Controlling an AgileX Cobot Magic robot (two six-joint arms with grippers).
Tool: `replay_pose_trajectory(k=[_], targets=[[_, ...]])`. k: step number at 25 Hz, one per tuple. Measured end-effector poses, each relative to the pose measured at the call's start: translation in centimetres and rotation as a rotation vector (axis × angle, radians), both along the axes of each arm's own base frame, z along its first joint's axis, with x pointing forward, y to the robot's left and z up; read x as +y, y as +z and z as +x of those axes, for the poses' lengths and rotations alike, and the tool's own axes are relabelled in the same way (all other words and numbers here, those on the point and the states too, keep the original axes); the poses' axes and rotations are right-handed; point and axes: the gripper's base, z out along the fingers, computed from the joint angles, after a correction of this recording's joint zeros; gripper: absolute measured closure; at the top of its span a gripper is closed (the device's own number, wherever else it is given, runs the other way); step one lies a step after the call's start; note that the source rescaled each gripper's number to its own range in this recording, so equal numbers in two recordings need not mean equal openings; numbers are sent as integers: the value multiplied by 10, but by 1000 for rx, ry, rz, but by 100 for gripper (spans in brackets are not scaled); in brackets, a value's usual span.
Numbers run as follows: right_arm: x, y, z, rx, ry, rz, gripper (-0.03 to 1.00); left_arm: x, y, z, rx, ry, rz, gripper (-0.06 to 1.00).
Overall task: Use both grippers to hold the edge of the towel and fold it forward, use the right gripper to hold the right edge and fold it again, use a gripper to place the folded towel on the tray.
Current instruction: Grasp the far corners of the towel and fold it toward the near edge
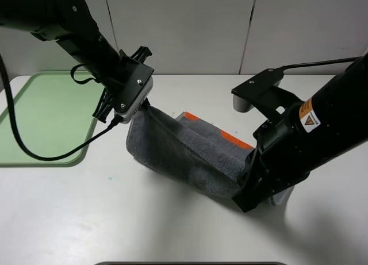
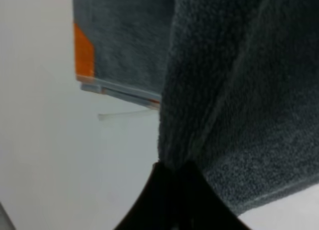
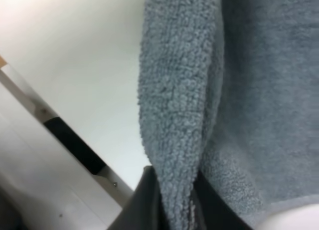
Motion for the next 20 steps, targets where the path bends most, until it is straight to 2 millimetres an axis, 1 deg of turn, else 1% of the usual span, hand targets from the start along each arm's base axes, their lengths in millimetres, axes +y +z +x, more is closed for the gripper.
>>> replay_pose_trajectory(k=[4,12,20], targets=[[-4,-1,2,-18,-25,-40,97,-10,-6,2,-37,-16,-6,94],[-8,-2,1,4,-40,-85,97,-34,-19,2,-112,-40,-21,94],[-8,-5,3,2,-44,-104,97,-38,-27,7,-149,-29,-27,94]])
